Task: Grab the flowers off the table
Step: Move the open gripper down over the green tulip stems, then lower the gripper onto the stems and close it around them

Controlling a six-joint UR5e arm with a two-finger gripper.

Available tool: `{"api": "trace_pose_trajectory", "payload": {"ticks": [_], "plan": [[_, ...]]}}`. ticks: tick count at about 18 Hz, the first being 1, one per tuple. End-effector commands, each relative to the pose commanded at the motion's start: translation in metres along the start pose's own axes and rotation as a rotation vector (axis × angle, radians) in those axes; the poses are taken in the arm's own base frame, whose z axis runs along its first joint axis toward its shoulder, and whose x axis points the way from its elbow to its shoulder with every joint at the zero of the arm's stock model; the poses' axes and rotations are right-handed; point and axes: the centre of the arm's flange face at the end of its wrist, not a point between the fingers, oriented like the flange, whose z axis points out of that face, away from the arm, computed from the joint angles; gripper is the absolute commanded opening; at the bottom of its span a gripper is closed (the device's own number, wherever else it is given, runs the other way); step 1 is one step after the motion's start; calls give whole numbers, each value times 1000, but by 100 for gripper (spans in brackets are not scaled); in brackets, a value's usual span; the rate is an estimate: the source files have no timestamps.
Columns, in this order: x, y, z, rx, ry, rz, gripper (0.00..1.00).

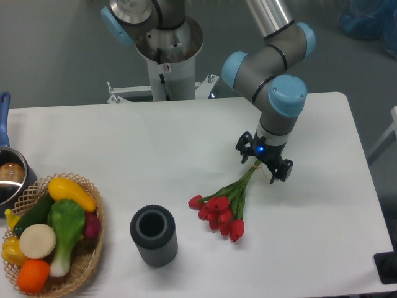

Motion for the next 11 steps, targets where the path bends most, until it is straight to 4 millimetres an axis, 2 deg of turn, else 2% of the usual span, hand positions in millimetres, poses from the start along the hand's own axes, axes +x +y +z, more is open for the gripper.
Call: {"api": "trace_pose_trajectory", "payload": {"ticks": [11], "plan": [[7,-7,6,-2,16,4,100]]}}
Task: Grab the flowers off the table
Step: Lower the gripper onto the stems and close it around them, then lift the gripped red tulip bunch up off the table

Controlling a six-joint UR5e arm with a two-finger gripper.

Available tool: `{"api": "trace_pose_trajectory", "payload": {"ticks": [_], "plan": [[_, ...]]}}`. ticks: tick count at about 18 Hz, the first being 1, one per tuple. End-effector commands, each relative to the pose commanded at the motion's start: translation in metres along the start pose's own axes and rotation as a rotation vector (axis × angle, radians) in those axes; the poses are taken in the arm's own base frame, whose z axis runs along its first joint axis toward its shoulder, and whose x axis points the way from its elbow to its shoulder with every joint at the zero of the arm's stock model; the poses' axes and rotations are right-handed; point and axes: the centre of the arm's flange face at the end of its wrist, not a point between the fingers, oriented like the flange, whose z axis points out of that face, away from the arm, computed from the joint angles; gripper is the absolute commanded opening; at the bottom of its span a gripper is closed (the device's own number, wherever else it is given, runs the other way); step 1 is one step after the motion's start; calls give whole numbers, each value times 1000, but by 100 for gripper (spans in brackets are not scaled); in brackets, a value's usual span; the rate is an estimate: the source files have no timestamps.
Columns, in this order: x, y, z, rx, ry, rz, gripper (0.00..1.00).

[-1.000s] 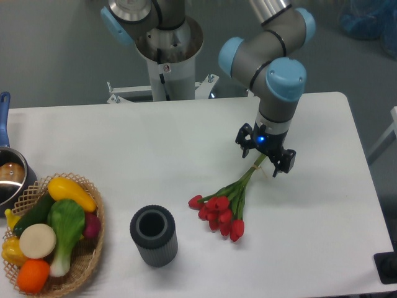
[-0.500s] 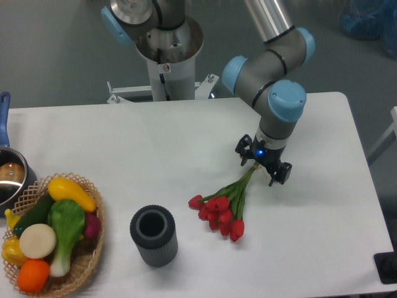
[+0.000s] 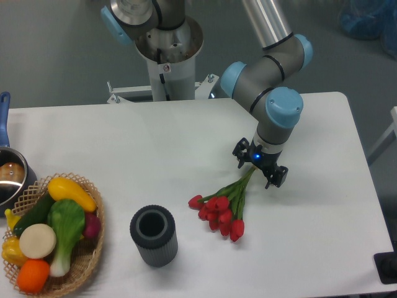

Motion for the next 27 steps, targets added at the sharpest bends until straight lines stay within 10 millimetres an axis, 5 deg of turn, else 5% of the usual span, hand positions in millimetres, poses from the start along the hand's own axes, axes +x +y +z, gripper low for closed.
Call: {"api": "trace_pose_trajectory", "payload": {"ticks": [3,5,8,11,16,21,27], "plan": [[1,-2,0,0,0,3,98],[2,-2,1,0,2,4,83],[5,-1,4,-1,10,7,77],[5,-2,3,0,8,7,52],[3,-3,-2,2,-1,8,31],[-1,-3,-4,3,-7,2,16],[-10,-6,-23,14,-47,8,16]]}}
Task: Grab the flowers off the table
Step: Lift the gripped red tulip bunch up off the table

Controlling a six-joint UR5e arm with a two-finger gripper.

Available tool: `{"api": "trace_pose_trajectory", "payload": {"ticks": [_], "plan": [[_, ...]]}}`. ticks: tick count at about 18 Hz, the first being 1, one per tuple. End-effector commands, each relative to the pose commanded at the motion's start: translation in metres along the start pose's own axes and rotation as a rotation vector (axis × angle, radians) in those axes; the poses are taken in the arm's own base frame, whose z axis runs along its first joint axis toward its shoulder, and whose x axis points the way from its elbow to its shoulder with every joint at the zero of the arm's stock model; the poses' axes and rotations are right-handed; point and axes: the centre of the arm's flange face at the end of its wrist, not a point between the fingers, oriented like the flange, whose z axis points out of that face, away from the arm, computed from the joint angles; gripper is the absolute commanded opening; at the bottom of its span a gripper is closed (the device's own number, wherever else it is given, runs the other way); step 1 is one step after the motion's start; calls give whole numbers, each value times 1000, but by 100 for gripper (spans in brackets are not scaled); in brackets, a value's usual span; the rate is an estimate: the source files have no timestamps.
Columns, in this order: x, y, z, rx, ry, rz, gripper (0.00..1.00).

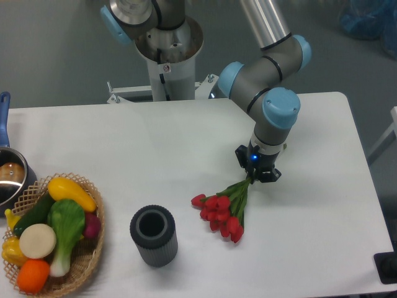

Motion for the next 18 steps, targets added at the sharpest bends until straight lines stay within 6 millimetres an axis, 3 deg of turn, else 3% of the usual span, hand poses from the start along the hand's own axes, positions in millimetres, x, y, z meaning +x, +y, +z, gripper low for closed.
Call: {"api": "trace_pose_trajectory", "payload": {"ticks": [9,13,18], "plan": [[-14,-18,-69,162,-104,3,16],[-21,-35,-108,291,-144,-47,16],[-16,-61,-155,447,-164,-95,16]]}}
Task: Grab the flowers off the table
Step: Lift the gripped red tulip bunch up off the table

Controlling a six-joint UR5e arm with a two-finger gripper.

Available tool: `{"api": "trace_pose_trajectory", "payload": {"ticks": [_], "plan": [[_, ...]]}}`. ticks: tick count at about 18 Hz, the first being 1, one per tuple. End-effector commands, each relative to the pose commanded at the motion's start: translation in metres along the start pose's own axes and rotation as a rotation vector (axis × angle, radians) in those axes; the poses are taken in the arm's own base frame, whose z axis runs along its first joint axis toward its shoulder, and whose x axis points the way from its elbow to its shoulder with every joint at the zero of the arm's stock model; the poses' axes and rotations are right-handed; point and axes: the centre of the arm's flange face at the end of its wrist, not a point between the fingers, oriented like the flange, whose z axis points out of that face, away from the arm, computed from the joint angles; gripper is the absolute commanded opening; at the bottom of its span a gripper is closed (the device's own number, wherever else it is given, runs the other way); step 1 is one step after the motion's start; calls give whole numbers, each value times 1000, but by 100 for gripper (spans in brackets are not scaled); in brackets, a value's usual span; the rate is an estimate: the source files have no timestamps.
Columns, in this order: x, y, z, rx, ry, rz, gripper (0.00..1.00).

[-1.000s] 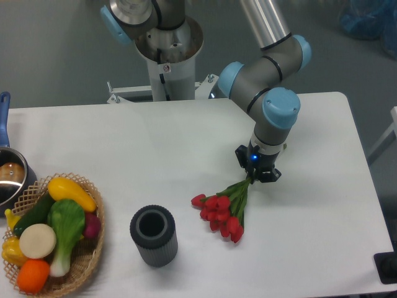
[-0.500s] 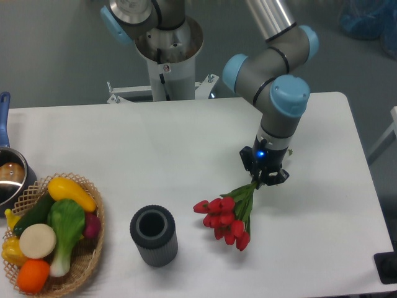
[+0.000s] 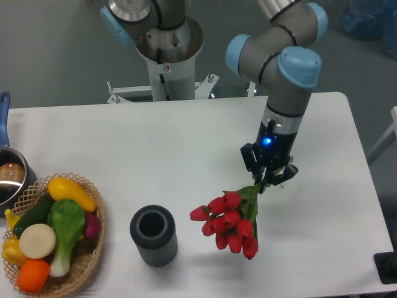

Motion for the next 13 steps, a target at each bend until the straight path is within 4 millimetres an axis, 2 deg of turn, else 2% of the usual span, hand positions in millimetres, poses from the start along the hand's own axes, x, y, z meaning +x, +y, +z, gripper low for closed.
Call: {"api": "trace_pose_trajectory", "payload": {"ticks": [6,13], "plan": [[-2,-15,-23,83,-12,-25,16],[-3,-14,-31,92,-21,-27,16]]}}
